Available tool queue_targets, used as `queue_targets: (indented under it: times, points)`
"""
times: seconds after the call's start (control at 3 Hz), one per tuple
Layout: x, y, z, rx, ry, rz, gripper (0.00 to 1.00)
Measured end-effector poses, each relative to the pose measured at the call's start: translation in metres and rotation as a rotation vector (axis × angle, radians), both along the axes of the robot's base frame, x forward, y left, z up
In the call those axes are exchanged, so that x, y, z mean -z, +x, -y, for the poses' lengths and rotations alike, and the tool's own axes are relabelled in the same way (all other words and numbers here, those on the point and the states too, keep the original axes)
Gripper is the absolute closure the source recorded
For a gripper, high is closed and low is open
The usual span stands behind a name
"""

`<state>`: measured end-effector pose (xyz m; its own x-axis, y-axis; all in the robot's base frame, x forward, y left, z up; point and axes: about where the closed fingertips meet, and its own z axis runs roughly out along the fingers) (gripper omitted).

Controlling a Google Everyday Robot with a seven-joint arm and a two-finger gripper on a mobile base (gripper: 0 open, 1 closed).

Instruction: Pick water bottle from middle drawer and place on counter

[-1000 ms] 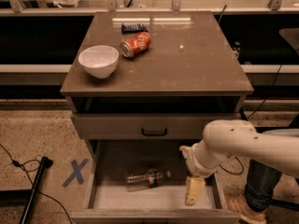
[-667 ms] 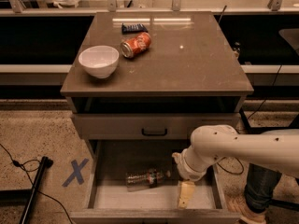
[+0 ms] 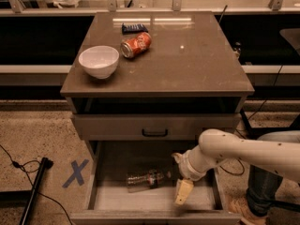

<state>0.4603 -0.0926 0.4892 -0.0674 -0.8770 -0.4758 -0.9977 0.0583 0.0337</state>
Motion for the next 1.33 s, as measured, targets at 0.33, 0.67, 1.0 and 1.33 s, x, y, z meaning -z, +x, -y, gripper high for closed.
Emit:
queue_targets:
  times: [0.33,0.67,1.0,1.33]
  points:
    - [0.013,0.010,-0.007,-0.008,0.123,0.038,0.00]
    - [0.031,0.009,-0.014,0.005,0.217,0.054,0.00]
    - [0.043,0.011,-0.035,-0.026,0.268,0.086,0.00]
    - [0.050,0.014,-0.048,-0.047,0.281,0.101,0.00]
